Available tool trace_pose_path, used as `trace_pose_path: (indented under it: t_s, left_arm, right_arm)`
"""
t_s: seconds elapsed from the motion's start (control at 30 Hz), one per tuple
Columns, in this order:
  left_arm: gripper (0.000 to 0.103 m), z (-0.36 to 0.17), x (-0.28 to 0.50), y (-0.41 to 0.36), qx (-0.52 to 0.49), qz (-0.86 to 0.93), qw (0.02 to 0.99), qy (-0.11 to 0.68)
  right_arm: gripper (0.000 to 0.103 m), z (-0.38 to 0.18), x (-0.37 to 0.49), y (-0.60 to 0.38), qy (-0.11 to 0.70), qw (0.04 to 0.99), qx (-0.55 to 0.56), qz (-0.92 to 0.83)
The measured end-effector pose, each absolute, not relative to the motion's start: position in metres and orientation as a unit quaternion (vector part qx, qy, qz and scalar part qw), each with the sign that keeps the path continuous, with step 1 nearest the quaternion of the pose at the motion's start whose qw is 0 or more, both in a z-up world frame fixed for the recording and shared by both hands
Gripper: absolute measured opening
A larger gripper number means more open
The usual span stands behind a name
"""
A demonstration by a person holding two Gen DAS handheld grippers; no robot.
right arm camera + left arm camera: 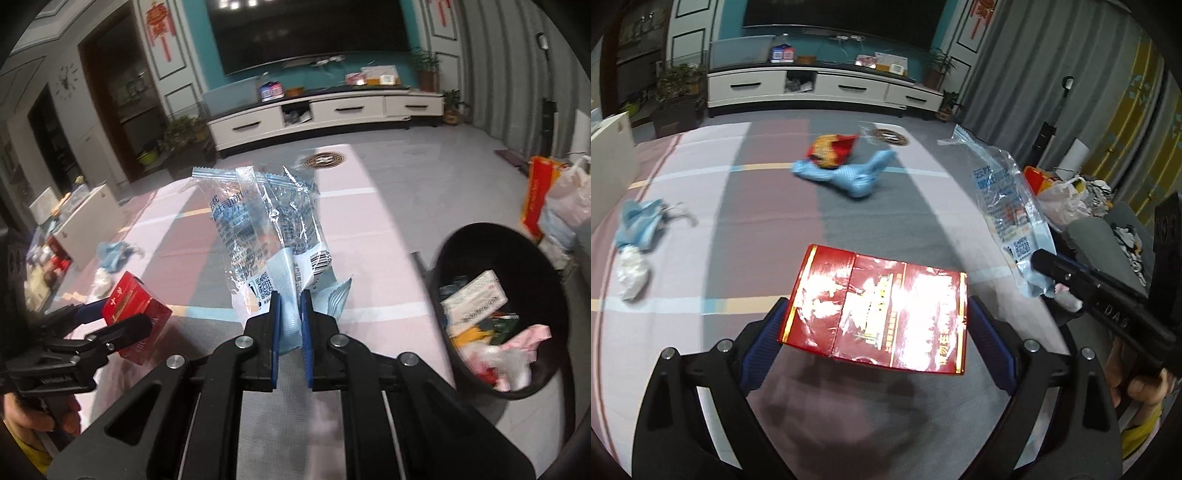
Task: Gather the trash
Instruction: 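Carry the red box and clear wrapper over the black bin and release both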
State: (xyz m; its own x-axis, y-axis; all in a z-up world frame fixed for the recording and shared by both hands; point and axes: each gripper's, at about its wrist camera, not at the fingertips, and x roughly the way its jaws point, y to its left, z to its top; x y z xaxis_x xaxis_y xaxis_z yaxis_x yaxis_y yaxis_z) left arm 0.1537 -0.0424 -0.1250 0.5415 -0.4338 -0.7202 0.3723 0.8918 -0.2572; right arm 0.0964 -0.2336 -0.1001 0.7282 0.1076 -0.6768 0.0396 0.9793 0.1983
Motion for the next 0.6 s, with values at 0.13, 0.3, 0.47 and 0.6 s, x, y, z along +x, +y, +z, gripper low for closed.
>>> trace_pose_path:
  t_s: [0.13, 0.3, 0.47, 0.6]
  left_arm:
    - [0.093, -0.114, 0.154, -0.085, -0.019, -0.248, 0.876, 0.414]
    - [0.093, -0.108, 0.154, -0.137, -0.005, -0.275, 0.871, 0.408]
    - [0.093, -0.11, 0.154, -0.186, 0.01, -0.303, 0.859, 0.412]
    - [0.093, -0.11, 0.151, -0.23, 0.026, -0.336, 0.848, 0.41]
  right_arm:
    - [0.011, -0.098, 0.084, -0.265, 0.36, 0.925, 0.118, -0.006]
    - [0.011, -0.097, 0.07, -0.304, 0.352, 0.925, 0.133, -0.044]
    - [0.011, -0.102, 0.059, -0.343, 0.347, 0.92, 0.16, -0.084]
    - [0.011, -0.104, 0.049, -0.376, 0.34, 0.914, 0.187, -0.119]
